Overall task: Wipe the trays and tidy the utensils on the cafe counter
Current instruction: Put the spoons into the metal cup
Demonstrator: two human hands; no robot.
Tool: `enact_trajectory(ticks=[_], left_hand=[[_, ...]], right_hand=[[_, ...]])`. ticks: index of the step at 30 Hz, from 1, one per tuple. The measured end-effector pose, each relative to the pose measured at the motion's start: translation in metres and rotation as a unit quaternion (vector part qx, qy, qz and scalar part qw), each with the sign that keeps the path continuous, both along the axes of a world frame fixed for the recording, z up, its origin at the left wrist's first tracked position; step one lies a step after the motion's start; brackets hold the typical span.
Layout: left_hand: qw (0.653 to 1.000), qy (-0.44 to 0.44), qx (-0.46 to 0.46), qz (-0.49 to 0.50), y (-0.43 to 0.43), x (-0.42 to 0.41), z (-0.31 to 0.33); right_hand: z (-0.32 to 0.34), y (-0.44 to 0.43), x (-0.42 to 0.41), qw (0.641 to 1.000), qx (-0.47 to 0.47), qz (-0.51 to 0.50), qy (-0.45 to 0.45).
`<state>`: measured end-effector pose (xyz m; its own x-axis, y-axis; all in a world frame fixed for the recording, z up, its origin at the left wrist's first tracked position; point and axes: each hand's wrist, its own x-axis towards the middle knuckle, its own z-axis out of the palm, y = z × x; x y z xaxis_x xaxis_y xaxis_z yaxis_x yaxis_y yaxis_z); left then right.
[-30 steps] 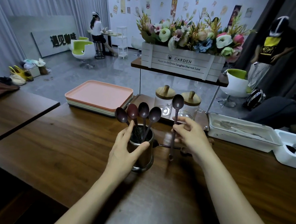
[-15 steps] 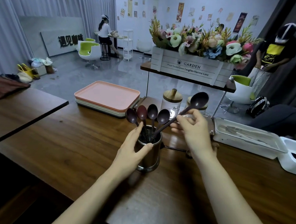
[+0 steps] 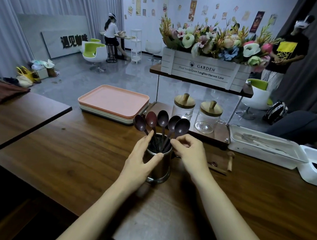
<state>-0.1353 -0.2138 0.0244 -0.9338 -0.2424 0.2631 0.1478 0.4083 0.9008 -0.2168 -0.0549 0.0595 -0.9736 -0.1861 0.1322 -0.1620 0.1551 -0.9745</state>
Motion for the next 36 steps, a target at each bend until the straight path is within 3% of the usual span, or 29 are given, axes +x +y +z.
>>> enact_trajectory(ticks=[8,12,16,18,20,22,25,27,36], left_hand=[[1.000,0.007,-0.014,0.012,0.001,-0.002,0.000],[0.999,0.005,-0.024,0.025,0.002,-0.003,0.000],[0.997,0.001,-0.058,0.059,0.003,-0.008,-0.004],[0.995,-0.001,-0.070,0.070,0.003,-0.009,-0.004],[0.994,-0.003,-0.077,0.074,0.003,-0.011,-0.004],[0.994,-0.003,-0.083,0.076,0.003,-0.012,-0.006],[0.993,-0.004,-0.090,0.079,0.004,-0.011,-0.007],[0.993,-0.004,-0.091,0.077,0.004,-0.010,-0.006],[0.992,-0.003,-0.095,0.080,0.004,-0.007,-0.002]], right_hand=[[-0.004,-0.011,-0.009,0.996,-0.069,0.014,-0.063],[-0.002,-0.012,-0.009,0.986,-0.089,0.034,-0.139],[-0.017,-0.007,-0.012,0.985,-0.058,0.030,-0.161],[-0.031,0.001,-0.019,0.994,-0.003,-0.016,-0.112],[-0.044,0.014,-0.029,0.988,0.139,-0.058,-0.020],[-0.053,0.027,-0.036,0.950,0.304,-0.055,0.048],[-0.062,0.034,-0.044,0.895,0.433,-0.010,0.103],[-0.065,0.036,-0.048,0.879,0.460,0.001,0.126],[-0.062,0.034,-0.060,0.865,0.481,0.030,0.137]])
